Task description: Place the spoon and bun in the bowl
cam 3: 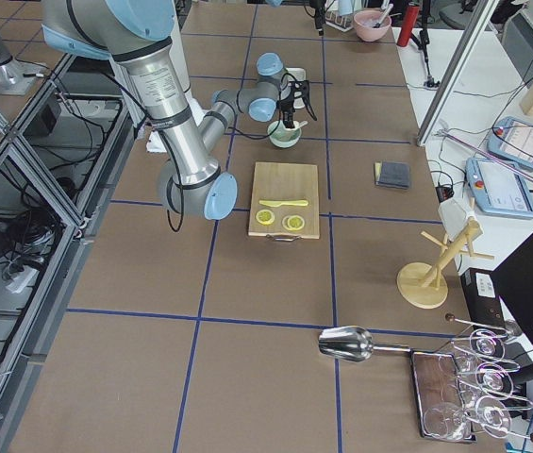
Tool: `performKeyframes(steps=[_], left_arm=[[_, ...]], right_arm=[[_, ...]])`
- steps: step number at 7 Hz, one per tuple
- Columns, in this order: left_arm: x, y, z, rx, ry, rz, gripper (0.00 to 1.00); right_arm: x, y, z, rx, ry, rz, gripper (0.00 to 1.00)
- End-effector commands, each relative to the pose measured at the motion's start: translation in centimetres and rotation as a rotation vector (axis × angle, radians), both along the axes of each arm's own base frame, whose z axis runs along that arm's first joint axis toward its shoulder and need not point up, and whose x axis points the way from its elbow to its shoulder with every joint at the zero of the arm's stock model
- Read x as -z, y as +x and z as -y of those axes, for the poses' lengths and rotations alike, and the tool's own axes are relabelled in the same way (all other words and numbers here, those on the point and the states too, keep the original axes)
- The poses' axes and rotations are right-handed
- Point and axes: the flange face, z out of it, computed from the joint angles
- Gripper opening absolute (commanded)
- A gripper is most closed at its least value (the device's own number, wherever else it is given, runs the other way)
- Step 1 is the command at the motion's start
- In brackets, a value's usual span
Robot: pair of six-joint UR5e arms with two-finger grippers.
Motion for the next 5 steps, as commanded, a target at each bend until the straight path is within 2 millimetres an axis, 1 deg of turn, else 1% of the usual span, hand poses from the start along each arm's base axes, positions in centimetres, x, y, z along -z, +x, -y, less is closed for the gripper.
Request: performKeyframes(steps=[1, 2, 3, 4, 5], left_arm=[[-3.1, -3.1, -0.6, -0.050, 0.001, 0.023, 1.00], [-3.7, -4.1, -0.7, -0.053, 0.010, 0.035, 1.00], [-4.1, -4.1, -0.6, -0.056, 0.006, 0.040, 1.00], [-6.2, -5.9, 0.1, -0.074, 0.001, 0.059, 1.00], [-9.0, -8.2, -0.6, -0.157, -0.012, 0.023, 1.00]], right_arm=[[0.3, 0.1, 0.0, -0.003, 0.000, 0.007, 1.00], [0.4, 0.1, -0.1, -0.001, 0.001, 0.008, 1.00], [0.7, 0.5, -0.1, -0.003, 0.005, 0.013, 1.00], [0.5, 1.9, 0.1, -0.008, -0.006, -0.012, 1.00], [0.5, 4.5, 0.7, -0.006, -0.038, -0.085, 1.00]])
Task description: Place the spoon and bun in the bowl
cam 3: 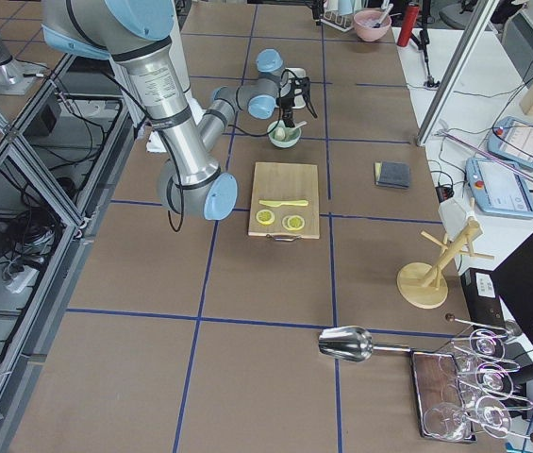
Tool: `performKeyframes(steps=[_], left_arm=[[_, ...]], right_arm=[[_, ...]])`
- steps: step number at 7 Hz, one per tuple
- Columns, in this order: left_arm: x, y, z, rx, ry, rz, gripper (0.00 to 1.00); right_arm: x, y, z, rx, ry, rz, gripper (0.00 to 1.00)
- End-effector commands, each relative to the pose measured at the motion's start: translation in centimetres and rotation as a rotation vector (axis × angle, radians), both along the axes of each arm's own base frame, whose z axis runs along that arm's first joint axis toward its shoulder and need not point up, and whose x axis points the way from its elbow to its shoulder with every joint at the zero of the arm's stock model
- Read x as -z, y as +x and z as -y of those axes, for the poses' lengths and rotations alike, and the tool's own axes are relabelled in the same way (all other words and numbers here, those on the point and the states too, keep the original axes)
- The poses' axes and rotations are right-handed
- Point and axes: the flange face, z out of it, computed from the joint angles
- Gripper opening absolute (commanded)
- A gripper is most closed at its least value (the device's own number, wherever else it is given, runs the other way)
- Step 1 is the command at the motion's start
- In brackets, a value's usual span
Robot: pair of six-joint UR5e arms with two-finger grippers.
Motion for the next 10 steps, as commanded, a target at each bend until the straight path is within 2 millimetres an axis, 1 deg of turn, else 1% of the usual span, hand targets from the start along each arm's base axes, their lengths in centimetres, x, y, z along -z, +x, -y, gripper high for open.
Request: performKeyframes(steps=[1, 2, 3, 4, 5, 6, 7, 8, 9, 10], left_arm=[[-4.3, -5.5, -0.2, -0.085, -0.028, -0.059, 1.00], [-7.2, -7.1, -1.8, -0.097, -0.060, -0.057, 1.00], [-8.4, -8.5, -2.2, -0.100, -0.065, -0.064, 1.00], [-10.3, -9.6, -3.5, -0.127, -0.076, -0.046, 1.00], [-11.1, -9.9, -3.8, -0.159, -0.100, -0.027, 1.00], [-11.7, -12.3, -3.9, -0.157, -0.129, -0.014, 1.00], [-12.0, -14.8, -3.9, -0.139, -0.185, -0.013, 1.00], [-11.9, -17.0, -3.9, -0.156, -0.195, -0.007, 1.00], [-12.2, -17.8, -4.2, -0.163, -0.215, -0.009, 1.00], [-12.1, -17.9, -4.1, -0.162, -0.214, -0.017, 1.00]], right_arm=[[-0.7, 6.0, 1.7, 0.066, 0.010, -0.154, 1.00], [-2.7, 9.3, 3.4, 0.101, 0.019, -0.215, 1.00], [-5.4, 13.1, 5.9, 0.142, 0.024, -0.238, 1.00], [-8.1, 18.2, 8.4, 0.190, 0.029, -0.244, 1.00], [-11.9, 25.0, 10.7, 0.237, 0.013, -0.223, 1.00], [-17.2, 31.1, 12.0, 0.271, 0.031, -0.254, 1.00], [-22.8, 35.7, 12.6, 0.323, 0.061, -0.295, 1.00], [-27.2, 40.8, 14.5, 0.354, 0.068, -0.272, 1.00], [-31.6, 45.3, 15.2, 0.357, 0.055, -0.242, 1.00], [-36.7, 49.3, 14.2, 0.375, 0.060, -0.257, 1.00]])
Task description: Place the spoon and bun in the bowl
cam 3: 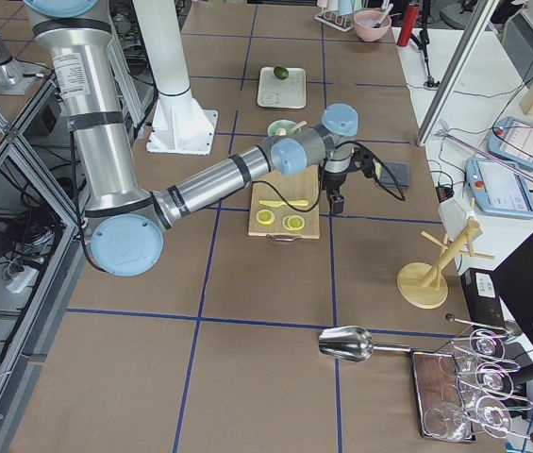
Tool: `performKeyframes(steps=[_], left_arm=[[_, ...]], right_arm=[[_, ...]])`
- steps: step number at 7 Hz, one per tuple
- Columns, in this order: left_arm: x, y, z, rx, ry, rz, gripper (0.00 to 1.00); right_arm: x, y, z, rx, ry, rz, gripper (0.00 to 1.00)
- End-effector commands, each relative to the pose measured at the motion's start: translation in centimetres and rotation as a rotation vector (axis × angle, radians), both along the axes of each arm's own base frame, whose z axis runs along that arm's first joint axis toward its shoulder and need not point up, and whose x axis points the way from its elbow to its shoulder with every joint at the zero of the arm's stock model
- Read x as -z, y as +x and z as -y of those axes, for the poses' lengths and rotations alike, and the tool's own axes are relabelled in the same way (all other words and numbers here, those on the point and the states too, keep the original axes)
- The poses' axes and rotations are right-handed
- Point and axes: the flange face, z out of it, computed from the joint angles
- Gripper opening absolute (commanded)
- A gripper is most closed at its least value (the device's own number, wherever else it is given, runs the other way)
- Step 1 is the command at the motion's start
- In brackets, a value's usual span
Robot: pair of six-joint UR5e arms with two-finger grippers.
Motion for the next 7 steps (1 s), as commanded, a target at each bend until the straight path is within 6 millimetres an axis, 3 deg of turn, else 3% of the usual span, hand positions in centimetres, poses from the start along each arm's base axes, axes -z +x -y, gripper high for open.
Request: performKeyframes(steps=[1, 4, 5, 7], left_arm=[[-0.1, -0.5, -0.1, -0.002, -0.013, -0.024, 1.00], [-0.8, -0.5, 0.0, -0.002, -0.021, -0.026, 1.00], [-1.1, -0.6, 0.0, -0.001, -0.027, -0.026, 1.00], [-1.7, -0.6, -0.5, 0.003, -0.044, -0.027, 1.00]], right_arm=[[-9.2, 9.0, -1.7, 0.009, -0.003, 0.010, 1.00], [-16.7, 16.4, -4.9, -0.032, -0.039, 0.013, 1.00], [-17.2, 17.4, -5.2, -0.042, -0.039, 0.014, 1.00], [-16.9, 17.5, -5.5, -0.058, -0.048, 0.004, 1.00]])
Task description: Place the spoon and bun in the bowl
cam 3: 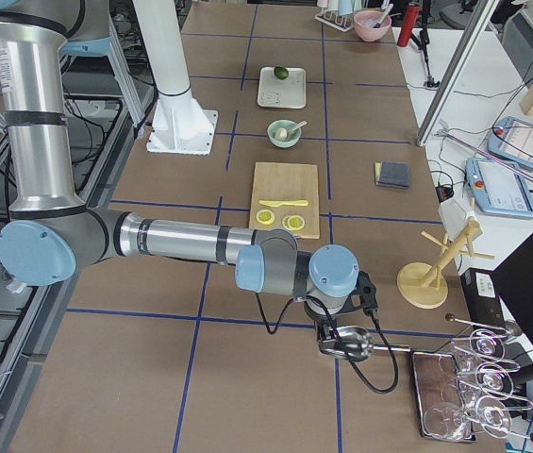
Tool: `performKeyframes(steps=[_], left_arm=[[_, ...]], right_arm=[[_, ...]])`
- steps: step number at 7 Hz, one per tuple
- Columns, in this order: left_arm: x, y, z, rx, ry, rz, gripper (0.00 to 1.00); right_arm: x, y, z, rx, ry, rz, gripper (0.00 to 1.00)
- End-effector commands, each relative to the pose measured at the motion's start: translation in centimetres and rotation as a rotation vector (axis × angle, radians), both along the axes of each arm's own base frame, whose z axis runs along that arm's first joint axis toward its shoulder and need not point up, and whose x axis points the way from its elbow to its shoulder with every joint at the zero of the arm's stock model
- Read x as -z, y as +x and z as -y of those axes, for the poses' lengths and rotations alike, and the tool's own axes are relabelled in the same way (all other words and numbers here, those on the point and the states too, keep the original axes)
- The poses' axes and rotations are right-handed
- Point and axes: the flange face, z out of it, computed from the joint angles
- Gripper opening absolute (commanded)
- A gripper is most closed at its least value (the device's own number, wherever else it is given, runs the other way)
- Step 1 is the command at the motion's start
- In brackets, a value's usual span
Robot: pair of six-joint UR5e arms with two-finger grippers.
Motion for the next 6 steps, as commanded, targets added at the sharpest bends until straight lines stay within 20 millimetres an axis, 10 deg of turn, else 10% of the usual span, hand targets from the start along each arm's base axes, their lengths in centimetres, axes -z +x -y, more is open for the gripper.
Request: performKeyframes(steps=[1, 6], left_arm=[[-0.5, 0.0, -0.6, 0.003, -0.013, -0.001, 1.00], [-3.7, -0.1, -2.6, -0.003, -0.050, -0.006, 1.00]], right_arm=[[-0.6, 0.3, -0.9, -0.019, -0.019, -0.017, 1.00], [2.5, 0.2, -0.7, -0.106, -0.055, 0.009, 1.00]])
